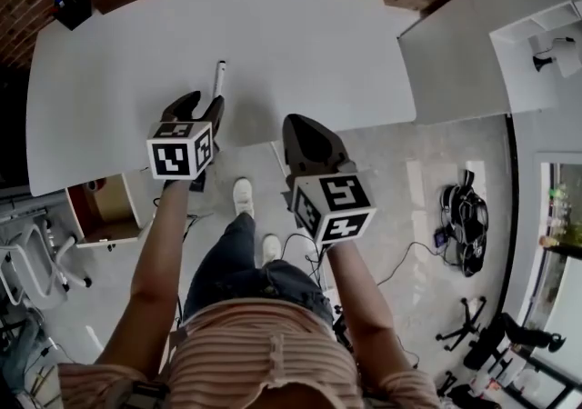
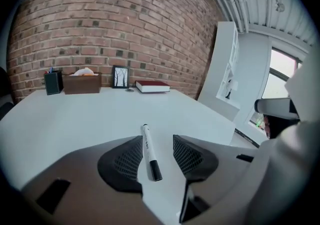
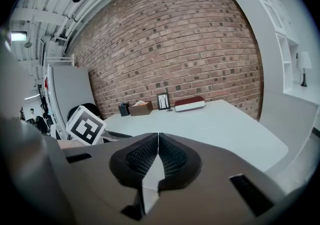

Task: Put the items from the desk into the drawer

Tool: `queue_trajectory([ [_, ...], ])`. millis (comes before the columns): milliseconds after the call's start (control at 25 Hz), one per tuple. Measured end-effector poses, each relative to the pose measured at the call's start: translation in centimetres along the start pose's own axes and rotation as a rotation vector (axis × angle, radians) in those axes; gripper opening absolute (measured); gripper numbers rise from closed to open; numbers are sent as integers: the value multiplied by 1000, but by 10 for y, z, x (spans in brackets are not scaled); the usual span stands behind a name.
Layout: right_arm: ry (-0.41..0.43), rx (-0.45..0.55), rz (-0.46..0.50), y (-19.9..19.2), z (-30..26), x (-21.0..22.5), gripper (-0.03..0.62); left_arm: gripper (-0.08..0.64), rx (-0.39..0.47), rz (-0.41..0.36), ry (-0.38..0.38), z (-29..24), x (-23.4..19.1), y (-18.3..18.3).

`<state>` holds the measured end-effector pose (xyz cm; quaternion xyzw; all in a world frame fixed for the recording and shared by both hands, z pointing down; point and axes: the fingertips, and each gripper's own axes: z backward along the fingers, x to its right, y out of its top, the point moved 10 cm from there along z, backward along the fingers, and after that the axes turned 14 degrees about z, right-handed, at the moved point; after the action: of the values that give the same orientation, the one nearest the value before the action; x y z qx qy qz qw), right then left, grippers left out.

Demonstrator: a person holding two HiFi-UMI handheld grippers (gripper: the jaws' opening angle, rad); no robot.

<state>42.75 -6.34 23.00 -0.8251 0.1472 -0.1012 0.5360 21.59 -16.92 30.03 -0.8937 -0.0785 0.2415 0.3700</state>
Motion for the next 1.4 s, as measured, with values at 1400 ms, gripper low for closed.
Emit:
queue_trajectory([
  [1400,1,-101,-50,-7,-76,16,17,69,-221,-88,167,-84,-31,-1],
])
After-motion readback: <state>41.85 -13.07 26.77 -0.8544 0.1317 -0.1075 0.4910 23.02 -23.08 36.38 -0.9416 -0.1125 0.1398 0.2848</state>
